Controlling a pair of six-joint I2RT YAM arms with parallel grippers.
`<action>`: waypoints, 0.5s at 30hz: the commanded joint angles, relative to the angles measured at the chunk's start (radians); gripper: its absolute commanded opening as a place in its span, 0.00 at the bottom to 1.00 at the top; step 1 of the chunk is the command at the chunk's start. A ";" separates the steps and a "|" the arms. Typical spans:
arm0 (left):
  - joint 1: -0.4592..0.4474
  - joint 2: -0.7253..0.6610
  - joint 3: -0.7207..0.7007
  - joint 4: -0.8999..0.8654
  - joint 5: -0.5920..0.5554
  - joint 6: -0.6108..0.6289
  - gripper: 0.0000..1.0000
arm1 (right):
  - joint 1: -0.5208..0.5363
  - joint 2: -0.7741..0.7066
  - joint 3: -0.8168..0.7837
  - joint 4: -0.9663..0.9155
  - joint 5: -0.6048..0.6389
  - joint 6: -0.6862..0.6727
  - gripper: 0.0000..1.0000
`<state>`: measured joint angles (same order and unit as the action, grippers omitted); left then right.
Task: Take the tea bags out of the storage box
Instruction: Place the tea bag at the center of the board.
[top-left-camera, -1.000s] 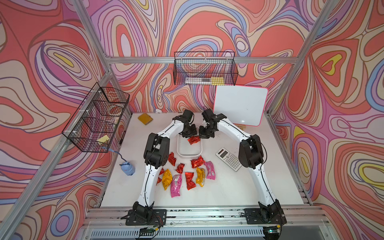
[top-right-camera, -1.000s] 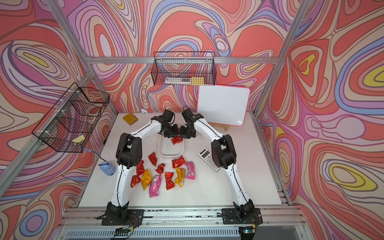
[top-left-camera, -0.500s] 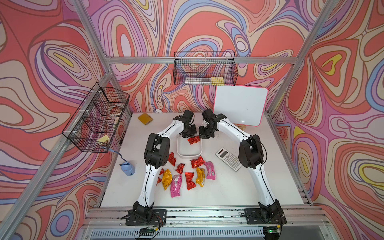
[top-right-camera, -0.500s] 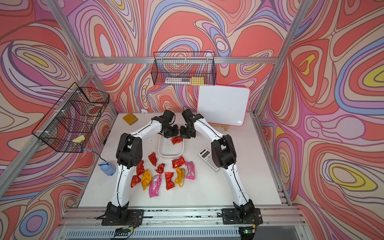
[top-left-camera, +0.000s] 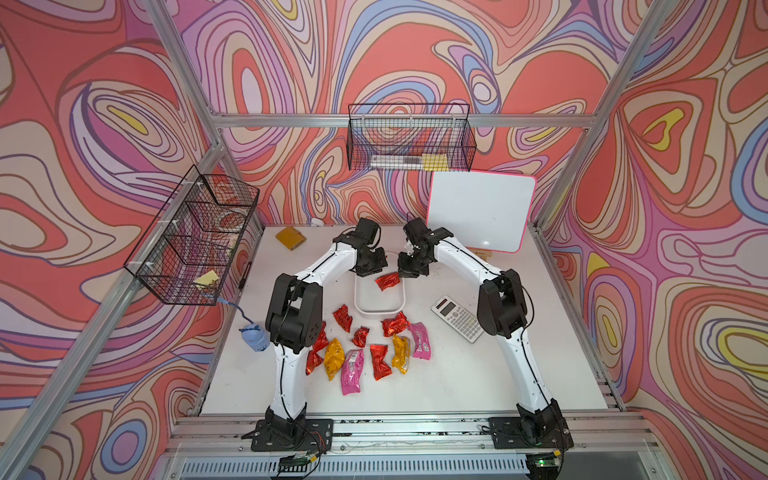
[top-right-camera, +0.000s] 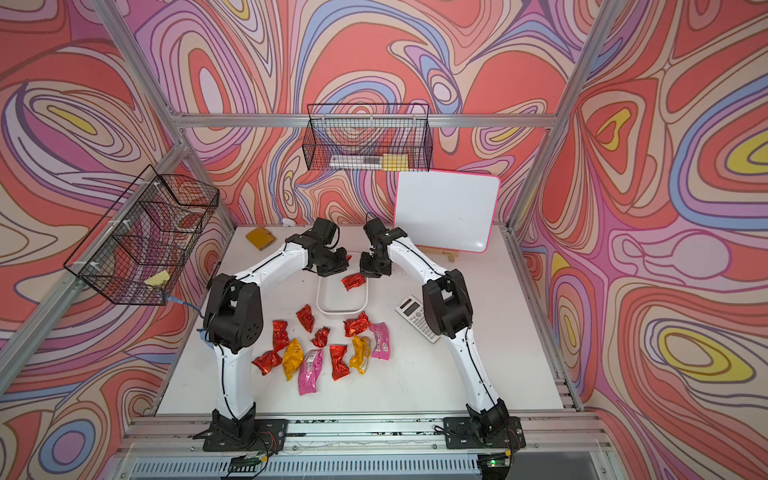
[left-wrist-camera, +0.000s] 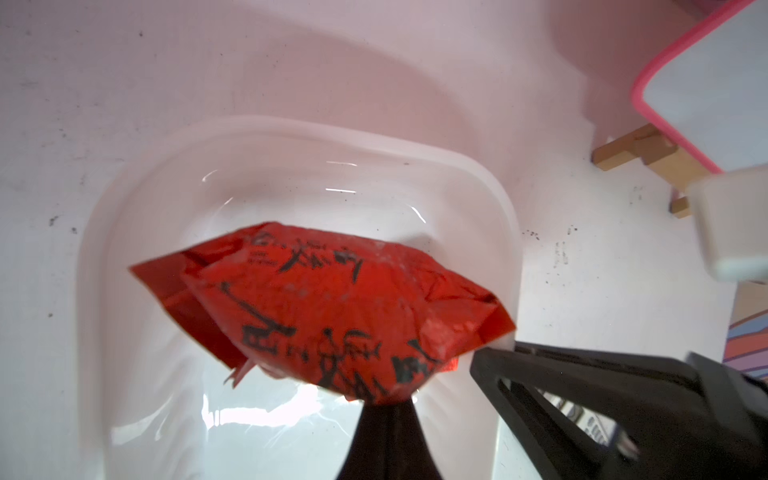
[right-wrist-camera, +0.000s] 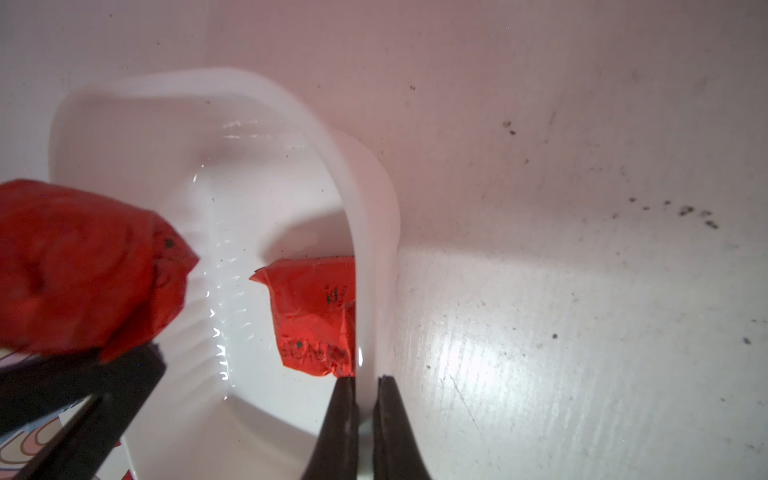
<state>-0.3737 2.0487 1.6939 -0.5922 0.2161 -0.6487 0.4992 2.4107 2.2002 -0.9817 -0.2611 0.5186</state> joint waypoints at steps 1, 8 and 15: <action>-0.002 -0.072 -0.057 0.028 0.015 -0.021 0.00 | 0.006 -0.029 -0.005 -0.012 0.006 -0.011 0.00; 0.012 -0.229 -0.202 0.014 -0.051 -0.039 0.00 | 0.006 -0.029 -0.005 -0.009 0.006 -0.012 0.00; 0.084 -0.368 -0.421 0.045 -0.079 -0.095 0.00 | 0.007 -0.025 -0.009 0.000 0.005 -0.012 0.00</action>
<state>-0.3187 1.7176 1.3380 -0.5610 0.1638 -0.7078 0.4992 2.4107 2.1998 -0.9813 -0.2611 0.5159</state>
